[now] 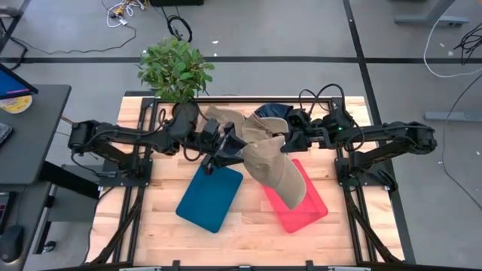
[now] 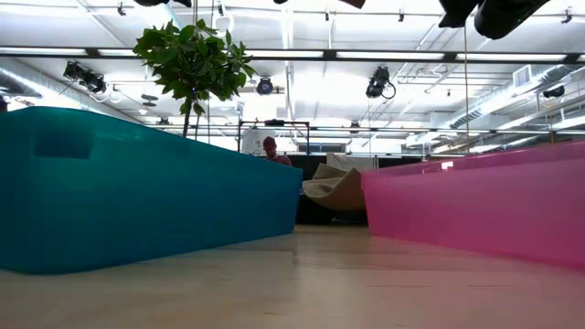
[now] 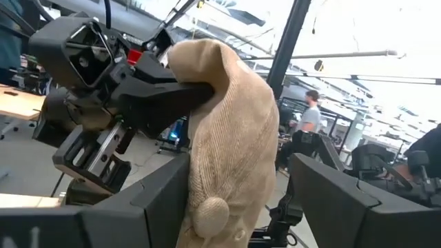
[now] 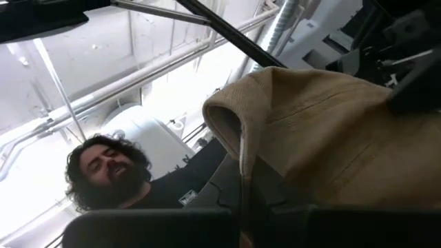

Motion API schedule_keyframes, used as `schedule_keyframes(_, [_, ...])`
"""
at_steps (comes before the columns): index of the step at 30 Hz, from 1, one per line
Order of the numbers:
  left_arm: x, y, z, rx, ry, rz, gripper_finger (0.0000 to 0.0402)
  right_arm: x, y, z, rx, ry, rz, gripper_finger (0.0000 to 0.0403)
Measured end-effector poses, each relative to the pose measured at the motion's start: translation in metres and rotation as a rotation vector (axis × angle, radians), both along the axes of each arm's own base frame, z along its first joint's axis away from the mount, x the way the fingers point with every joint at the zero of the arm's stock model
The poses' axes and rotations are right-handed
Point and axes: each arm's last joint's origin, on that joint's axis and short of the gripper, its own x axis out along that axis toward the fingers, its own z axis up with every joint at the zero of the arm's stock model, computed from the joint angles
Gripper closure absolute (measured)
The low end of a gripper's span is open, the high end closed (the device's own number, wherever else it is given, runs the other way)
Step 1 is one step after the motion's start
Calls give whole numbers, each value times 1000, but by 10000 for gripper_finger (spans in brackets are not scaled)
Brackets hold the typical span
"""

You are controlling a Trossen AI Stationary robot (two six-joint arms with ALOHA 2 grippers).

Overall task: Pick & Place hat
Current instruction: Put the brown cap into the blue bin

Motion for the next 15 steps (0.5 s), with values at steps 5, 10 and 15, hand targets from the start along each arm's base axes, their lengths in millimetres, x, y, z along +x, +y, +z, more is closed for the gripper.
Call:
schedule_keyframes(5, [0,0,1,2,-6,-9,151,0,0,0,8,-1,-11,403])
schedule_keyframes(10, [0,-1,1,3,-14,-11,181,1,-1,0,21,0,-29,403])
schedule_keyframes(15, [0,-1,1,4,-13,-9,210,3,-2,-3,32,27,-44,403])
